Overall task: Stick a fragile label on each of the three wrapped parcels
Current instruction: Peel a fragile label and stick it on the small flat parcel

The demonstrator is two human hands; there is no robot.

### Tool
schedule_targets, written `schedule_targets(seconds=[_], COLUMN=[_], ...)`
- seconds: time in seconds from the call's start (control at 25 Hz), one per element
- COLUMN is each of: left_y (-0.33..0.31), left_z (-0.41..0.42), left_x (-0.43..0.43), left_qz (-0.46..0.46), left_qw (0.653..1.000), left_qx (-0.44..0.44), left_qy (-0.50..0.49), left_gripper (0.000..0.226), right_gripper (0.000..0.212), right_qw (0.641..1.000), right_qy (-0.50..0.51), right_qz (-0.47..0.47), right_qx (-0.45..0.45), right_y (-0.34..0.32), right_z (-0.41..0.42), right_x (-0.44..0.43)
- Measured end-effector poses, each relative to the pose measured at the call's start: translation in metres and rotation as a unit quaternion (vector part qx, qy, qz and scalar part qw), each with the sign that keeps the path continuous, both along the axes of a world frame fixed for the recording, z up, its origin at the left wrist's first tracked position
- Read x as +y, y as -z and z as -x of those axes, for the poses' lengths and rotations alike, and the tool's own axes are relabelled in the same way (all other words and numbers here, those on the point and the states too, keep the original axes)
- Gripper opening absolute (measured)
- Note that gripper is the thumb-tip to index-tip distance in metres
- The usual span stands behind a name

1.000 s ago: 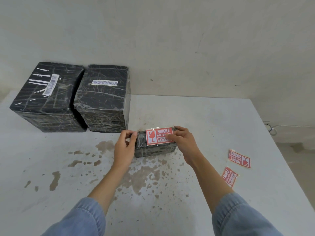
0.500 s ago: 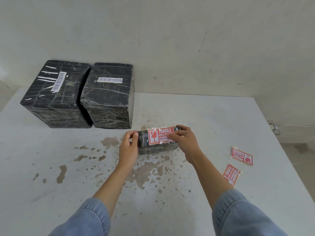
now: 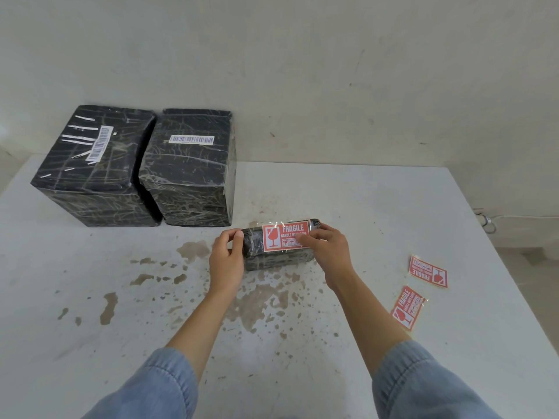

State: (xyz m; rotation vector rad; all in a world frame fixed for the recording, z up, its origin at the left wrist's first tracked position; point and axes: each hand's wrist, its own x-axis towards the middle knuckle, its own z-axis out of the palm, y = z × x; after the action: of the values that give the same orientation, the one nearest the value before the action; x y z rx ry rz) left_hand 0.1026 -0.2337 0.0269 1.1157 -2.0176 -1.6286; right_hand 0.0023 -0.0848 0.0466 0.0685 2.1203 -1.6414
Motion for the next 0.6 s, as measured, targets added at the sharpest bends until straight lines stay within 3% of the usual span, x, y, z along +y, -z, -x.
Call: schedule_targets(seconds=[0.6], left_y=[-0.006], left_z=[0.001], left_x=[0.005], left_qz=[0.037], left_qw=[0.999], left_qx=[-0.014], left_qy=[-0.027], left_gripper=[0.033], right_gripper=[0.009], right_qw=[0.999], right_qy=[-0.023], right_qz=[0.007], right_qx=[-0.033], right_y=[-0.025], right_z=[0.000], right_x=[-0.001])
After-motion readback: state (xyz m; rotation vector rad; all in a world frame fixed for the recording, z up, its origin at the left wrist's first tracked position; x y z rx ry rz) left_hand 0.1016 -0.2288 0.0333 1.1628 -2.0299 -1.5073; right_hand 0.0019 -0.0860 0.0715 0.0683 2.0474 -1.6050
